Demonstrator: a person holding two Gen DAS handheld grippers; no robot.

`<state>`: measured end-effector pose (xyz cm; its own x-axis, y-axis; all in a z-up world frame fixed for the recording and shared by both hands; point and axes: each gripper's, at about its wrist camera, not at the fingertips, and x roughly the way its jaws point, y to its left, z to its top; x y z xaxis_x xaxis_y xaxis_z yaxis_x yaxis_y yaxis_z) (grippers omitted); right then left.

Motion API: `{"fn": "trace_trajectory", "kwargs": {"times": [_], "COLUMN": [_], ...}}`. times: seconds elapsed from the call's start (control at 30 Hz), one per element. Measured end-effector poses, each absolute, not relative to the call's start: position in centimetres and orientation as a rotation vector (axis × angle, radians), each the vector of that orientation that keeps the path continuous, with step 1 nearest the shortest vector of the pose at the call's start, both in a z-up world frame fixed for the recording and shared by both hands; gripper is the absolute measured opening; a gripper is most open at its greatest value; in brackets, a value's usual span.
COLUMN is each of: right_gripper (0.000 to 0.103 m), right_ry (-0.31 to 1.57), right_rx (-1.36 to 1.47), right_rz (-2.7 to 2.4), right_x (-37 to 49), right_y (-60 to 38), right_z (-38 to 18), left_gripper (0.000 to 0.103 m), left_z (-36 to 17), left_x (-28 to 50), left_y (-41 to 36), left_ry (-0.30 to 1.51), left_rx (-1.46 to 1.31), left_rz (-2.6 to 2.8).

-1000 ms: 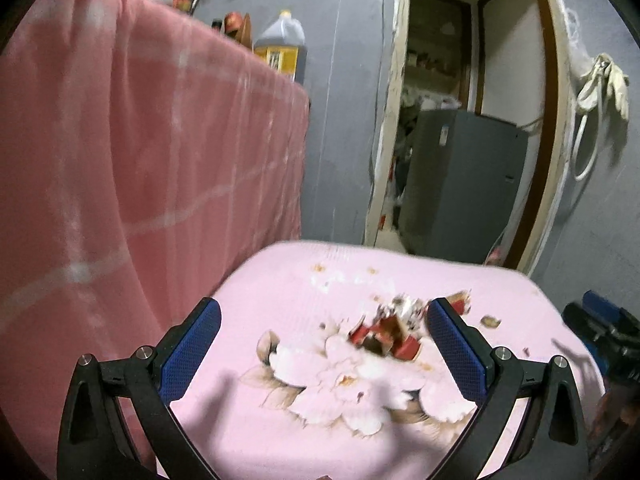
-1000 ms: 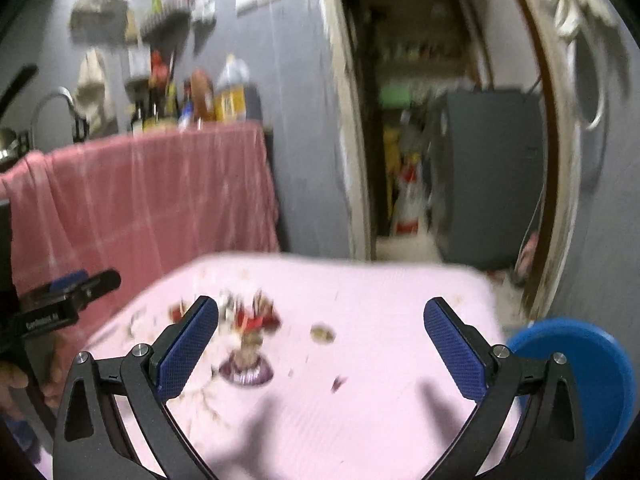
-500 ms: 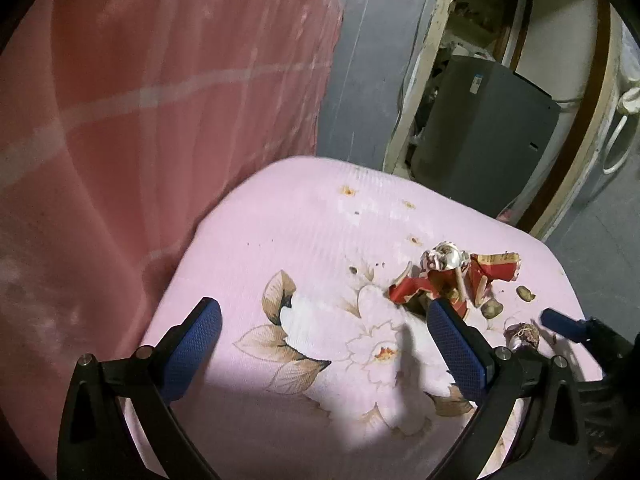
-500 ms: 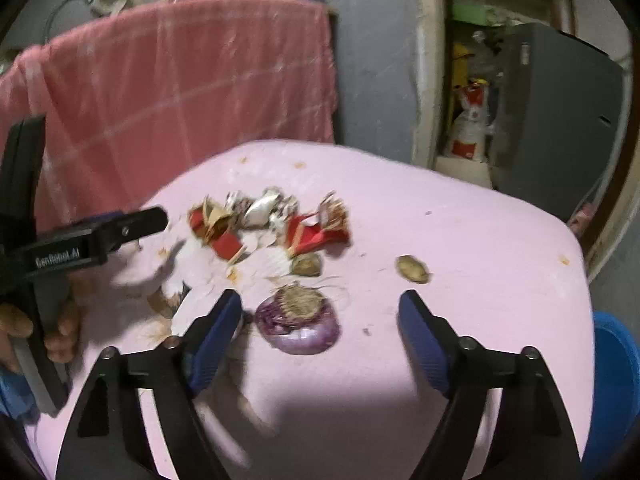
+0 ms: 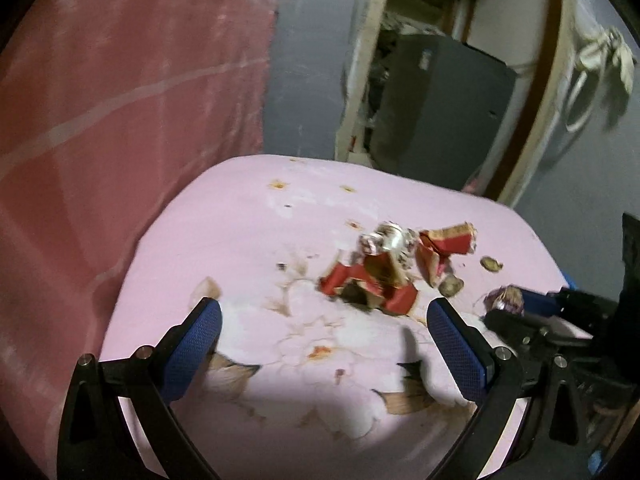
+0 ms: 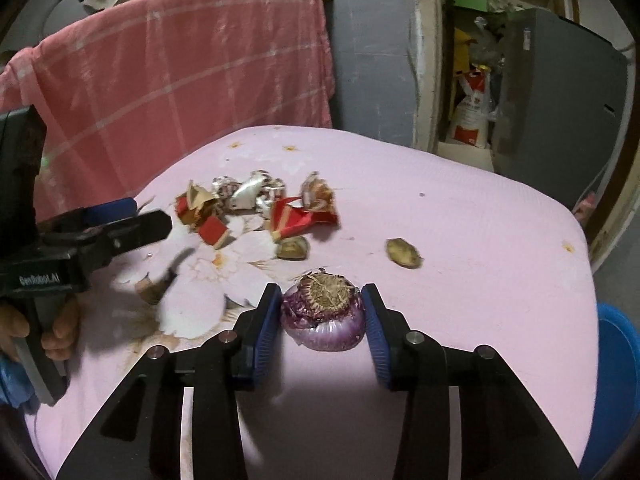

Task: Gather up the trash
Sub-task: 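Close the right gripper on the purple onion skin and lift it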

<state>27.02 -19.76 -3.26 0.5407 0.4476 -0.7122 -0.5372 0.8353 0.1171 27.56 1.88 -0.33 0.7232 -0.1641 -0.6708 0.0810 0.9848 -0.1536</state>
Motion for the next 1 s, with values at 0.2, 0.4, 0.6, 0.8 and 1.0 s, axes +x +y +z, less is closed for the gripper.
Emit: {"fn": "trace_trajectory", "kwargs": {"times": [0.2, 0.4, 0.6, 0.8, 1.0], "right_gripper": [0.039, 0.039, 0.039, 0.039, 0.039], "right_ry": [0.803, 0.801, 0.8, 0.797, 0.792], "right_rx": [-0.087, -0.06, -0.059, -0.064, -0.068], "right_rz": [0.542, 0.546, 0.549, 0.546, 0.542], "right_x": [27.4, 27.5, 27.5, 27.4, 27.3], "right_y": [-21.6, -22.0, -22.0, -22.1, -22.0], "right_z": [-3.1, -3.2, -3.2, -3.3, -3.3], "left_gripper": [0.101, 0.101, 0.084, 0.058, 0.039], "left_z": [-0.8, -1.1, -2.1, -2.2, -2.3], "left_x": [29.3, 30.6, 31.4, 31.4, 30.8], "left_y": [-0.3, -1.7, -1.7, -1.3, -1.2], "left_ry": [0.784, 0.783, 0.818, 0.812, 0.812], "left_rx": [-0.035, 0.046, 0.048, 0.018, 0.004], "left_rz": [-0.145, -0.134, -0.133, -0.15, -0.176]}}
